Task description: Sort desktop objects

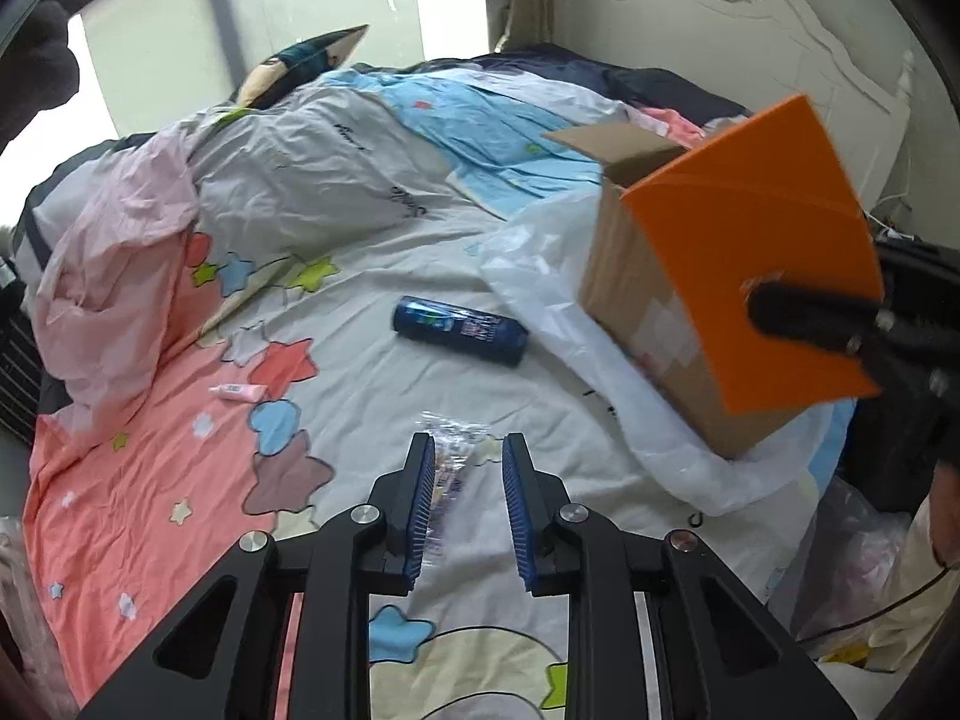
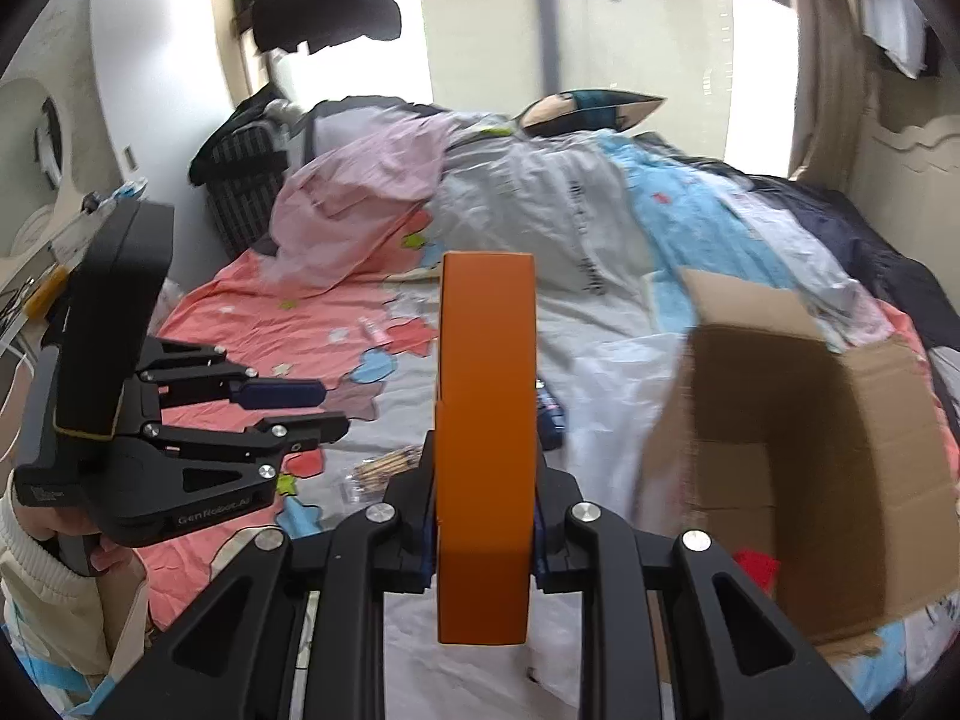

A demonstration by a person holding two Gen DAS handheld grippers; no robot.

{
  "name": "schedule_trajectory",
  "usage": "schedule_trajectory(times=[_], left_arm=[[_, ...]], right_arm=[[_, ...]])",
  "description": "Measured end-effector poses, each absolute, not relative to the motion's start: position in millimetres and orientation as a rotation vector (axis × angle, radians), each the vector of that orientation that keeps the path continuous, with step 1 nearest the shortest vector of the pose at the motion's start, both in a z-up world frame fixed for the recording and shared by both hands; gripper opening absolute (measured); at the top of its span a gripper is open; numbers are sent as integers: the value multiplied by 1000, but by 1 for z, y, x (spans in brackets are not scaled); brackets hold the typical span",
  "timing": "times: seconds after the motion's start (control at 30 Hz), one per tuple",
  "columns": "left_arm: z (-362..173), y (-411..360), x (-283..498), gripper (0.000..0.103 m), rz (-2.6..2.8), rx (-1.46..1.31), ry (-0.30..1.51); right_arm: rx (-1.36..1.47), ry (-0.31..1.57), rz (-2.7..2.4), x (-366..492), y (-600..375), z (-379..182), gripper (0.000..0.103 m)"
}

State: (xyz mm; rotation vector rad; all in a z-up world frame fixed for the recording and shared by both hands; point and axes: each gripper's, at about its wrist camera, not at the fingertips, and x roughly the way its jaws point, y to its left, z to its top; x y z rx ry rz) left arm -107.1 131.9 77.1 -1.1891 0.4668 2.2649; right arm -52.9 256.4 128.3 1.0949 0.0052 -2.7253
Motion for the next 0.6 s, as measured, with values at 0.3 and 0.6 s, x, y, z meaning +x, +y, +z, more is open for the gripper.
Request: schedule_trajectory(times=[0.3, 0.6], left_arm=[[6, 143, -114, 85, 2302, -1313, 645], [-51, 134, -144, 97, 2263, -1432, 665]], right_arm=[[1151, -28, -2689, -50, 270, 107, 21], [1235, -47, -2628, -68, 266, 73, 21]])
